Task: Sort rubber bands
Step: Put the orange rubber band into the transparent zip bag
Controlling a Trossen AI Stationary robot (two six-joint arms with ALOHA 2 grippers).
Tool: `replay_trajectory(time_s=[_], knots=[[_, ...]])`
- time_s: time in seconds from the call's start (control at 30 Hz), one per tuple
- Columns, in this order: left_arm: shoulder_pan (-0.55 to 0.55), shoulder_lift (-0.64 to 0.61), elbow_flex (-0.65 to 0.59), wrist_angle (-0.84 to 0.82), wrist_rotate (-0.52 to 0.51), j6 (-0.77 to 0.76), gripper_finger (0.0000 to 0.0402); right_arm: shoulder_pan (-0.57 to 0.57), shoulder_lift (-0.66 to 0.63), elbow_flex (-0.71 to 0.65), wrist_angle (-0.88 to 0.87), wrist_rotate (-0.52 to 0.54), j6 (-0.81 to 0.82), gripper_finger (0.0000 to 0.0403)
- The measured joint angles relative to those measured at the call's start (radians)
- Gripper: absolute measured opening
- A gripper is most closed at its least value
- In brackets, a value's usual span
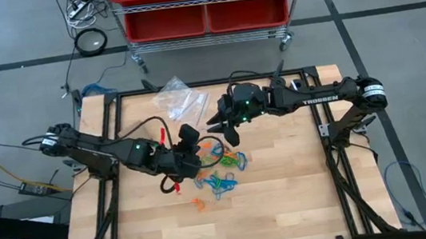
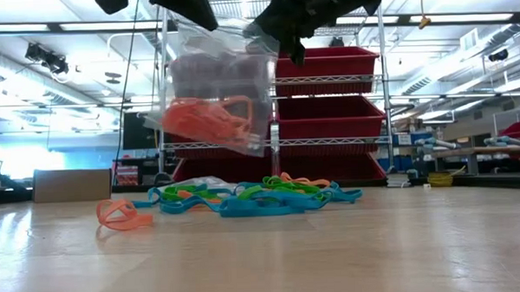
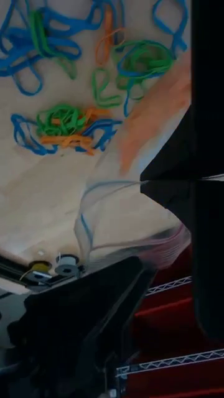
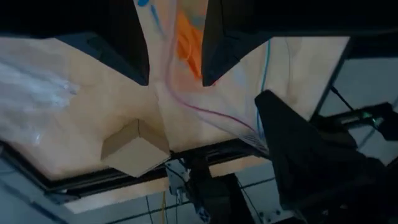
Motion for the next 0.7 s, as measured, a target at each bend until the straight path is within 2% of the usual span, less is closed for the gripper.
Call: replay_trajectory(time_s=[0.1,0.27,0.43,0.53,0.7], knots=[[-0.006,0.0,0.0,-0.021,0.019,0.0,0.0,-0.003,-0.011,0.0,-0.002,-0.005,-0.052,0.0138],[-0.005,0.0,0.0,-0.054,0.038,0.0,0.0,0.03,-0.037,0.0,-0.002,-0.092,-0.188,0.0138],[-0.006,0.0,0.0,-0.072,0.057,0.0,0.0,0.125,-0.074,0.0,-0.038,-0.113,-0.429,0.0139],[-0.009,0.0,0.0,-0.069,0.058,0.005,0.0,0.19,-0.081,0.0,-0.047,-0.092,-0.576,0.0139],[-0.012,0.0,0.0,-0.043,0.059,0.04,0.0,0.234,-0.081,0.0,-0.109,0.012,-0.62,0.0139]])
